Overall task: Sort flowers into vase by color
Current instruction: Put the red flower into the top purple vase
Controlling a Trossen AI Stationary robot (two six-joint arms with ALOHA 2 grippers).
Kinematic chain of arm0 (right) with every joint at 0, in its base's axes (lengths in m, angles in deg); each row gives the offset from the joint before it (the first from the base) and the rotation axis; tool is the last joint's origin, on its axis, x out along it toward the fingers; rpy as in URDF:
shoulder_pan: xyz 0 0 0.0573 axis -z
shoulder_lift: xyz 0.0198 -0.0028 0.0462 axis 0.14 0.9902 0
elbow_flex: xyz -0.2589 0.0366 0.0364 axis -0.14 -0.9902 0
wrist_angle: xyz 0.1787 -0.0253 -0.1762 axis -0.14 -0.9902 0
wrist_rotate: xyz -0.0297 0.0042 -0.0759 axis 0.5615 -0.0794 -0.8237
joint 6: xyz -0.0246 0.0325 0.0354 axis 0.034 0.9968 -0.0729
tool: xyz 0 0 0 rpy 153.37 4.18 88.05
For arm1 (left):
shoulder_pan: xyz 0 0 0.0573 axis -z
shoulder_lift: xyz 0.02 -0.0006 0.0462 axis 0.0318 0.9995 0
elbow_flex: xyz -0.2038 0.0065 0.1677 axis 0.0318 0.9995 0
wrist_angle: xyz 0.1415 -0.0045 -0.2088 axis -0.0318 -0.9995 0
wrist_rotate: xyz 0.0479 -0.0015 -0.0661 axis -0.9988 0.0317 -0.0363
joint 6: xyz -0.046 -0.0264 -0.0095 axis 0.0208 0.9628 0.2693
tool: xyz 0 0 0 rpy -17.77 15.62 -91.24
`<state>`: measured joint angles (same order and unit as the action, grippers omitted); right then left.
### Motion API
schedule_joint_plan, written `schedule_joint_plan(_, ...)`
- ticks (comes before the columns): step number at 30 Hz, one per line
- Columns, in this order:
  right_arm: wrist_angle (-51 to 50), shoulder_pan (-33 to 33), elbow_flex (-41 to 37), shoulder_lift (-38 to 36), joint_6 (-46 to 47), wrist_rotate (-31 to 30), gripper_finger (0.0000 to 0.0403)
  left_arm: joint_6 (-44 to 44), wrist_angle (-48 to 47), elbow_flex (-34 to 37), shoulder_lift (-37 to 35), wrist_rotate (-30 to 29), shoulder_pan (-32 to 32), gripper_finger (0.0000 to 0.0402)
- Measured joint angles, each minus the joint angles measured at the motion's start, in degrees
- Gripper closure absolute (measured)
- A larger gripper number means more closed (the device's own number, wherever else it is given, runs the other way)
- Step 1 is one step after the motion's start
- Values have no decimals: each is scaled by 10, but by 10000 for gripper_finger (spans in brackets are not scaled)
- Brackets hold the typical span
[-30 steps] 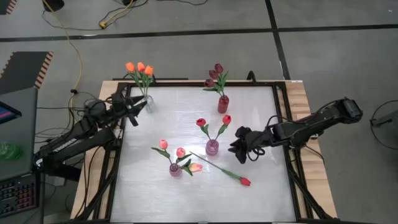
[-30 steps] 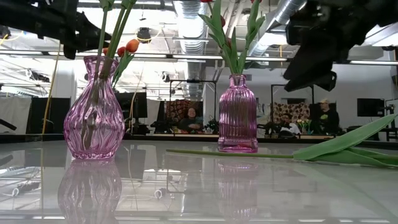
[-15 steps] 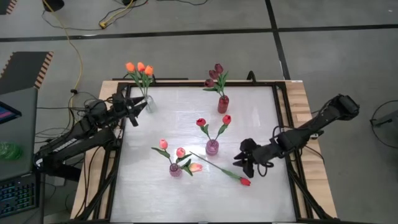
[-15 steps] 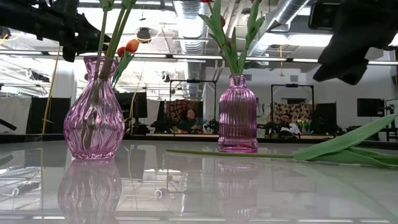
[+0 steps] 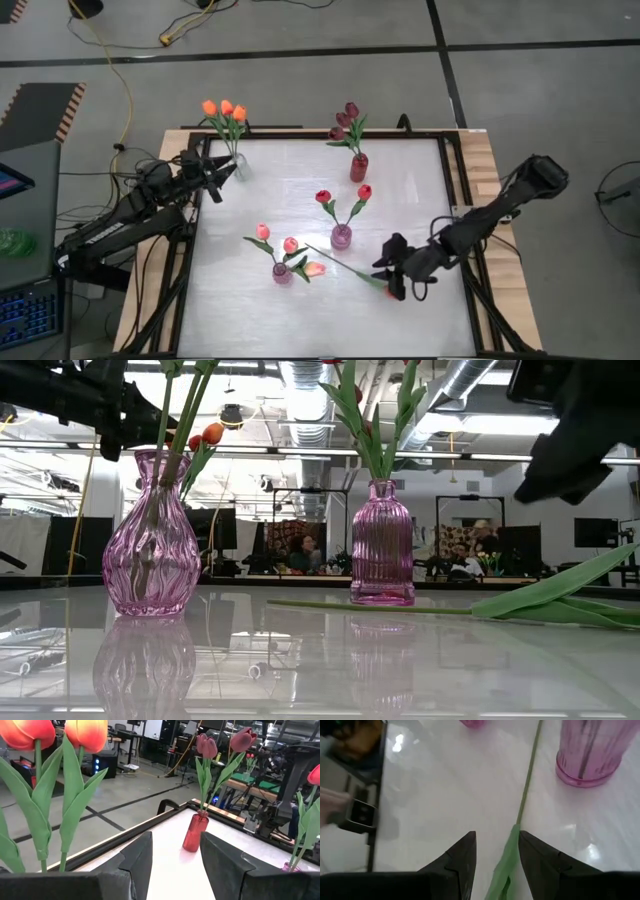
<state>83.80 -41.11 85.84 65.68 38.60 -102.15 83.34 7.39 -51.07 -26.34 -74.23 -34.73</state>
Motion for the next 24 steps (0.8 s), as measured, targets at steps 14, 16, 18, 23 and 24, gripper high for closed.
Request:
schedule_joint_plan(14,-138,2,146,163,-132,-1,230,0,-6,0,0,-5,0,251)
schedule_joint_plan(16,-171,2,165,179,-124,-1,230,0,-8,0,0,-5,0,251)
schedule_joint_plan(18,-187,2,179,194,-110,-1,230,0,-13,0,0,-5,0,251)
schedule_joint_plan(23,-194,2,190,225,-102,28,230,0,-25,0,0,-6,0,251)
schedule_joint_plan(24,-194,2,190,230,-101,34,230,0,-26,0,0,-6,0,251)
